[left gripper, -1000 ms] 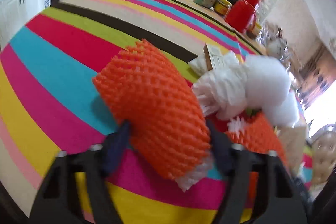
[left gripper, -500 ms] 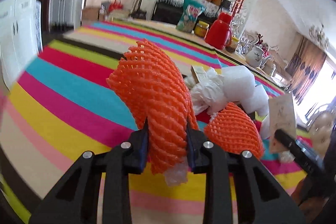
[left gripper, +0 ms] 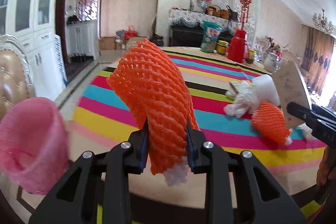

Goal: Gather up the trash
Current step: 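Carry the net and box to the pink bin and open both tools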

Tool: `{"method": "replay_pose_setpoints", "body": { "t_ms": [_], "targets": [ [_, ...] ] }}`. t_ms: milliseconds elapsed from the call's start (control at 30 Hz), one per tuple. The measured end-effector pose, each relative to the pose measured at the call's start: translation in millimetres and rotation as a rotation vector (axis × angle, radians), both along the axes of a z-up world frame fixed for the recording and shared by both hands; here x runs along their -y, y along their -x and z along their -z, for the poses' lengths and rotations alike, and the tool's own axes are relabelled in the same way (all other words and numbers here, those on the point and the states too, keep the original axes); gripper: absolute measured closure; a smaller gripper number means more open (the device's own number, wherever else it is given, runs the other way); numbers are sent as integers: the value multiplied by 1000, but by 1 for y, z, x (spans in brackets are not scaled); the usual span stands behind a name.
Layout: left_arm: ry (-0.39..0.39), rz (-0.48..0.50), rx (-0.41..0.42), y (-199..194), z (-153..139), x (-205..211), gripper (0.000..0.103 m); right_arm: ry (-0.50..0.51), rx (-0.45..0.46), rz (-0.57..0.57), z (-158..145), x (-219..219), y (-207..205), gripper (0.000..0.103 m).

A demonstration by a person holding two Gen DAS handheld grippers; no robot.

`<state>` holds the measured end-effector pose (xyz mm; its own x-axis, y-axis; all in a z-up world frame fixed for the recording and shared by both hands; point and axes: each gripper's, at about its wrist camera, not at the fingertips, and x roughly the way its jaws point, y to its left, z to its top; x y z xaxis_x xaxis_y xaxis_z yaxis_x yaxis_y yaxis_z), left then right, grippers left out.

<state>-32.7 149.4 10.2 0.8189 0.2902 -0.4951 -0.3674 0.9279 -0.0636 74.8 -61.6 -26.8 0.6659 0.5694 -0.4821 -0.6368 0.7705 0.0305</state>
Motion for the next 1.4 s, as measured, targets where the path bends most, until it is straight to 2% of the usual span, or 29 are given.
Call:
{"method": "replay_pose_setpoints", "body": {
  "t_ms": [133, 433, 567, 800, 1000, 1200, 1233, 1267, 1300, 1333, 1400],
  "targets": [
    [-44, -63, -4, 33, -1, -30, 74, -4, -9, -89, 4, -44, 10, 52],
    [-66, -235, -31, 100, 5, -108, 74, 43, -14, -333, 13, -154, 47, 52],
    [-103, -312, -40, 127, 7, -134, 74, 56, -4, -428, 16, -202, 66, 52],
    [-61, -420, -75, 141, 15, -191, 74, 76, -24, -576, 23, -272, 88, 52],
    [-64, -440, -155, 146, 36, -236, 73, 83, -37, -656, 28, -329, 102, 52],
    [43, -417, -134, 158, 50, -266, 69, 101, -54, -719, 38, -367, 106, 50],
    [45, -421, -135, 158, 51, -270, 67, 111, -52, -732, 41, -373, 108, 50],
    [47, -427, -130, 160, 53, -273, 58, 122, -55, -748, 45, -379, 110, 48],
    [44, -438, -127, 162, 53, -275, 53, 124, -48, -755, 47, -380, 110, 36],
    [35, -458, -120, 166, 53, -275, 45, 122, -38, -746, 46, -381, 111, 30],
    [19, -473, -102, 172, 49, -273, 41, 111, -42, -729, 43, -376, 108, 29]
  ]
}}
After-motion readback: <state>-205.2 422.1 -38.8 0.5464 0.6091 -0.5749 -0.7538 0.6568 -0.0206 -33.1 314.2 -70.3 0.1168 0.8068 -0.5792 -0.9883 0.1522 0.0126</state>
